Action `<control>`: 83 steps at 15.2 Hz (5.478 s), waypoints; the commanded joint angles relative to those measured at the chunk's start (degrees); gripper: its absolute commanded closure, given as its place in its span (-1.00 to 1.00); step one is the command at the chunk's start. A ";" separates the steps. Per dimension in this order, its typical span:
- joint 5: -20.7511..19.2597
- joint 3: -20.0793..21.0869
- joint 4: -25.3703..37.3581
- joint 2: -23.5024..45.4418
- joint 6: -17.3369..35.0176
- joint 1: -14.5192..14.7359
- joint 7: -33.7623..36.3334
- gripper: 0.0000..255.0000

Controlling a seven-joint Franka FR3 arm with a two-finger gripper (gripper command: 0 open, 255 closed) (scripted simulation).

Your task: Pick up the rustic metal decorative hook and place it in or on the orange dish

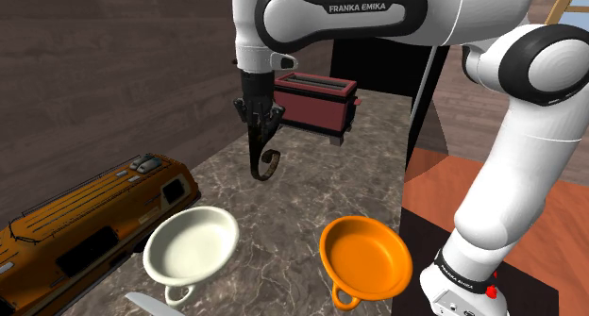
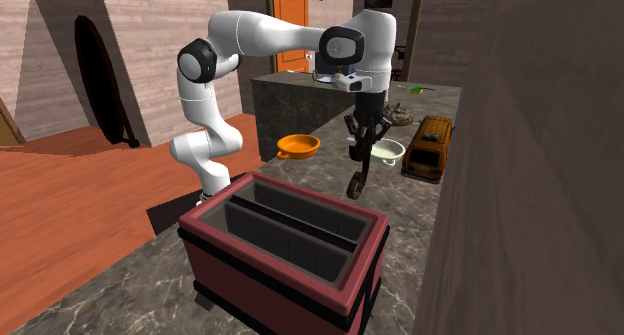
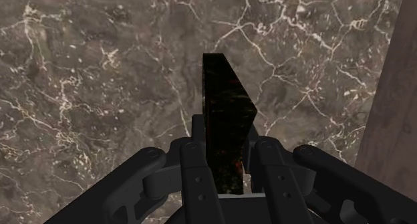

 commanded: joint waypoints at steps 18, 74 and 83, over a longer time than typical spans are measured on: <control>-4.64 0.92 19.81 6.22 -15.38 4.01 2.56 1.00; 31.71 -7.46 -24.33 -53.05 -18.60 13.31 2.52 1.00; 32.38 -6.97 -27.30 -54.19 -16.72 13.76 2.08 1.00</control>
